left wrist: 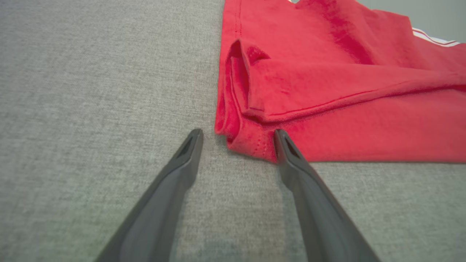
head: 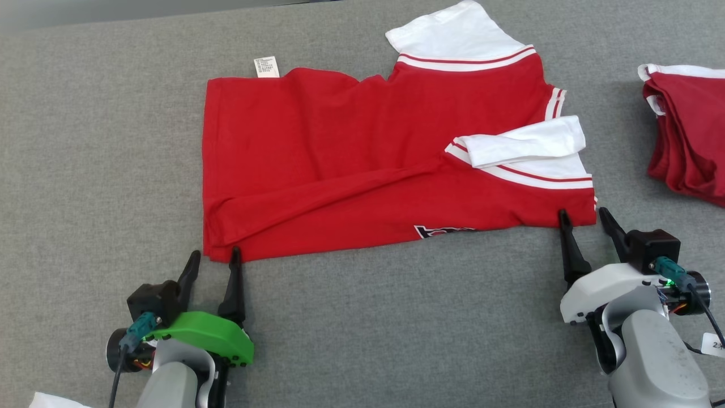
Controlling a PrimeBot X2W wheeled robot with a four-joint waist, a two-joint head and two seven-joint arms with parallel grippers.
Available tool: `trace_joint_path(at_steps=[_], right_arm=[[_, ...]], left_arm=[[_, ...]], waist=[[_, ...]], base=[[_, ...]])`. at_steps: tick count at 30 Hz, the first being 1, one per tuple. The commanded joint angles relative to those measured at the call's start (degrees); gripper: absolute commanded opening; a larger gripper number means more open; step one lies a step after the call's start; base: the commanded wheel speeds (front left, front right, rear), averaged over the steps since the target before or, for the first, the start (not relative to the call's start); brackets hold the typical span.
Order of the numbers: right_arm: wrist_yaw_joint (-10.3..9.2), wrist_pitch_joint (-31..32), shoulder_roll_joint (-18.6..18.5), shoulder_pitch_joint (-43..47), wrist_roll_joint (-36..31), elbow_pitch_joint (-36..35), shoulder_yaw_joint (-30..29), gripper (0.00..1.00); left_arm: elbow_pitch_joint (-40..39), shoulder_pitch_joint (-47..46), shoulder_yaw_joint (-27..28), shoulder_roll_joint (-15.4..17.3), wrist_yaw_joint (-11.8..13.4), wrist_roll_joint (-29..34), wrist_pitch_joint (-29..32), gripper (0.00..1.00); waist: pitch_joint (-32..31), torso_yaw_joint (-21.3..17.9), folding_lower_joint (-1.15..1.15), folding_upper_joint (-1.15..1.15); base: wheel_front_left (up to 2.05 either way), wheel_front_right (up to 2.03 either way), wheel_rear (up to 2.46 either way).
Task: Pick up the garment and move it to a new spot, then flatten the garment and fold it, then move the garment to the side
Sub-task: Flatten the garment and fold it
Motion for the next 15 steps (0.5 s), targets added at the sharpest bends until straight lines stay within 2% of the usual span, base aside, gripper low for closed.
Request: trace_joint_path(at_steps=[1, 2, 3, 4, 5, 6, 8, 15], right_arm=[[-0.09, 0.1, -0.2, -0.4, 0.6, 1.0, 0.2, 1.0], [-0.09, 0.1, -0.2, -0.6, 0.9, 1.5, 0.3, 0.95], [-0.09, 0.1, -0.2, -0.7, 1.9, 2.2, 0.6, 0.67], [-0.09, 0.1, -0.1, -0.9, 2.5, 2.8, 0.7, 0.29], [-0.09, 0.1, -0.1, -1.0, 3.0, 3.3, 1.0, 0.2], [-0.09, 0.1, -0.1, -1.3, 3.3, 3.7, 1.3, 0.0], [-0.09, 0.1, -0.1, -1.3, 4.0, 4.0, 1.5, 0.0], [-0.09, 0.0, -0.2, -0.2, 7.7, 1.0, 0.9, 0.0]], left_arm=[[1.3, -0.3, 0.3, 0.4, 0.2, -0.4, 0.4, 1.0], [2.0, -0.4, 0.1, 0.4, 0.2, -0.4, 0.5, 1.0], [2.8, -0.6, 0.0, 0.4, 0.2, -0.4, 0.5, 1.0], [3.3, -0.8, -0.2, 0.4, 0.2, -0.6, 0.5, 1.0], [3.8, -1.0, -0.3, 0.4, 0.2, -0.7, 0.6, 0.97], [4.3, -1.2, -0.6, 0.4, 0.2, -0.9, 0.7, 0.45], [4.9, -1.4, -1.1, 0.4, 0.2, -1.4, 0.7, 0.0], [2.3, -0.7, -2.6, 0.5, 0.1, -3.4, 0.5, 0.0]], waist=[[0.0, 0.0, 0.0, 0.0], [0.0, 0.1, 0.0, 0.0], [0.0, 0.1, 0.0, 0.0], [0.0, 0.1, 0.0, 0.0], [0.1, 0.1, 0.0, 0.0], [0.0, 0.1, 0.0, 0.0], [0.0, 0.1, 0.0, 0.0], [-1.3, 0.3, 0.0, 0.0]], base=[[0.0, 0.0, 0.0], [0.0, 0.0, 0.0], [0.0, 0.0, 0.0], [0.0, 0.0, 0.0], [0.0, 0.0, 0.0], [0.0, 0.0, 0.0], [0.0, 0.0, 0.0], [0.0, 0.0, 0.0]])
